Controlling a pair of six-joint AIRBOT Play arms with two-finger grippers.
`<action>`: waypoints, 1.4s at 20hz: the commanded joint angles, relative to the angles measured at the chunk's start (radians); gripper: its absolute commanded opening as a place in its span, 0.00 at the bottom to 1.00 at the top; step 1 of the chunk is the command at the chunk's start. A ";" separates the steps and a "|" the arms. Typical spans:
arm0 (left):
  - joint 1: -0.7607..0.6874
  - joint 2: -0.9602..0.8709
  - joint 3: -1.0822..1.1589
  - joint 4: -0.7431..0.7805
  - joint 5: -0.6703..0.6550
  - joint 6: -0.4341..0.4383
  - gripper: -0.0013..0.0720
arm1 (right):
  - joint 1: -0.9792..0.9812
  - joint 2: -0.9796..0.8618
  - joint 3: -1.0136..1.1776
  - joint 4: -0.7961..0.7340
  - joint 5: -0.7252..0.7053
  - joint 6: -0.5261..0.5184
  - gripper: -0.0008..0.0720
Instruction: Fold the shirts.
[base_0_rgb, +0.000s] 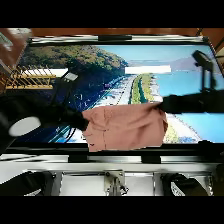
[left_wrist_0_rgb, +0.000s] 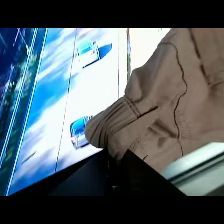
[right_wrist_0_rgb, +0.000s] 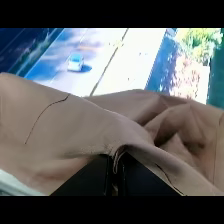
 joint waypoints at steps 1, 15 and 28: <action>0.106 -0.106 0.004 -0.001 0.260 -0.091 0.08 | 0.000 -0.175 -0.031 0.003 0.347 0.009 0.12; 0.422 -0.224 -0.121 -0.372 -0.099 0.248 0.70 | -0.126 -0.311 -0.171 -0.207 -0.053 -0.229 0.79; 0.413 -0.249 -0.495 -0.724 0.215 0.357 0.73 | -0.291 -0.265 -0.395 0.085 -0.002 -0.360 0.80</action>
